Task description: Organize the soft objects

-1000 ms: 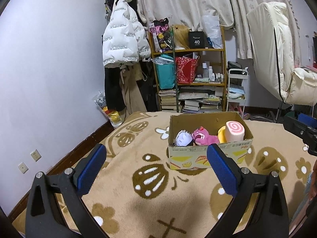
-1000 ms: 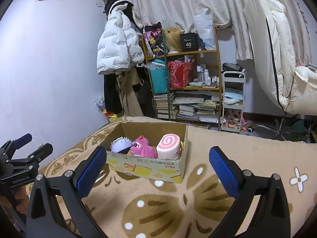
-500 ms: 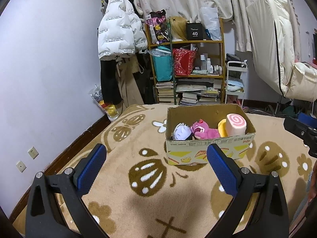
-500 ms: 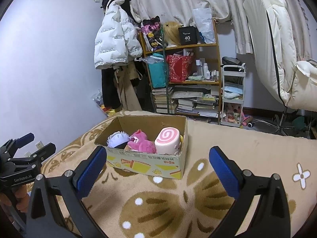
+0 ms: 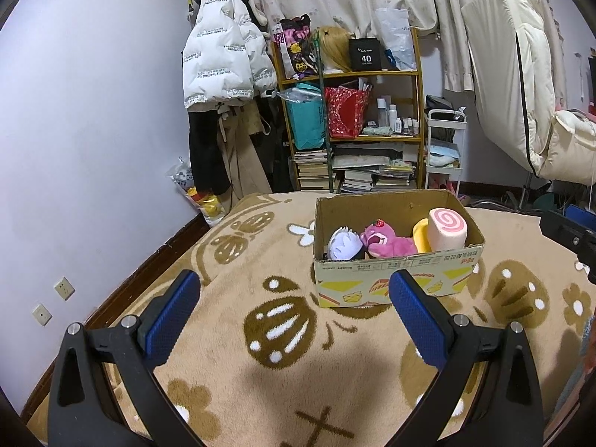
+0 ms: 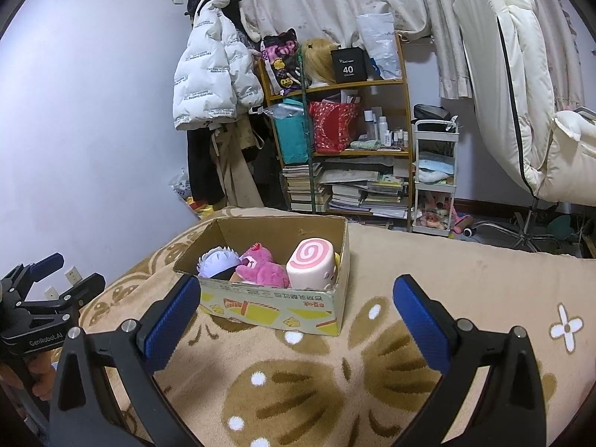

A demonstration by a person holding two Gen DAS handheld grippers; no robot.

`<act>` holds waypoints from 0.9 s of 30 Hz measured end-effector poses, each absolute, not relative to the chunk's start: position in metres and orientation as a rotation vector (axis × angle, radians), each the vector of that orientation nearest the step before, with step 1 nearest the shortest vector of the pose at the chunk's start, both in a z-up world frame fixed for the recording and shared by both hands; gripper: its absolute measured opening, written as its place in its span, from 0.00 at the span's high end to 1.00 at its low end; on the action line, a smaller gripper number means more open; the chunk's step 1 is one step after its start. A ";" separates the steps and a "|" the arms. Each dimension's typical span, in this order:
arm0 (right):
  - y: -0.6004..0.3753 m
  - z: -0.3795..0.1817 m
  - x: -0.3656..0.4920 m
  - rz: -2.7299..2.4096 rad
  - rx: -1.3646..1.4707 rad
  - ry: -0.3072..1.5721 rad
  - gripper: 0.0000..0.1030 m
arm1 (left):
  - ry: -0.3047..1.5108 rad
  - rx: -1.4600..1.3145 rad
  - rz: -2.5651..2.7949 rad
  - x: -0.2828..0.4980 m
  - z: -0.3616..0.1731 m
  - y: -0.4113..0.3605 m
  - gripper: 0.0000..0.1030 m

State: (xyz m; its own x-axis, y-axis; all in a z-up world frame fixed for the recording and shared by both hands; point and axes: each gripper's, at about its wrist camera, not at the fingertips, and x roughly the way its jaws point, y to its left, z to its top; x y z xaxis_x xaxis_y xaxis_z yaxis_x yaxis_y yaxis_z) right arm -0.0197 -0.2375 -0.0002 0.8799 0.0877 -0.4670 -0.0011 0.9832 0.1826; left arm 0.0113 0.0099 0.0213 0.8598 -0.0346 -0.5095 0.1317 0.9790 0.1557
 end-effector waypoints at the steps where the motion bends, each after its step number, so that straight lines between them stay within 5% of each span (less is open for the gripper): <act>1: -0.237 0.000 -0.020 0.046 0.178 0.494 0.00 | 0.528 0.188 -0.086 0.012 0.021 0.010 0.02; 27: -0.240 0.000 -0.020 0.039 0.180 0.497 0.00 | 0.532 0.195 -0.081 0.009 0.022 0.005 0.02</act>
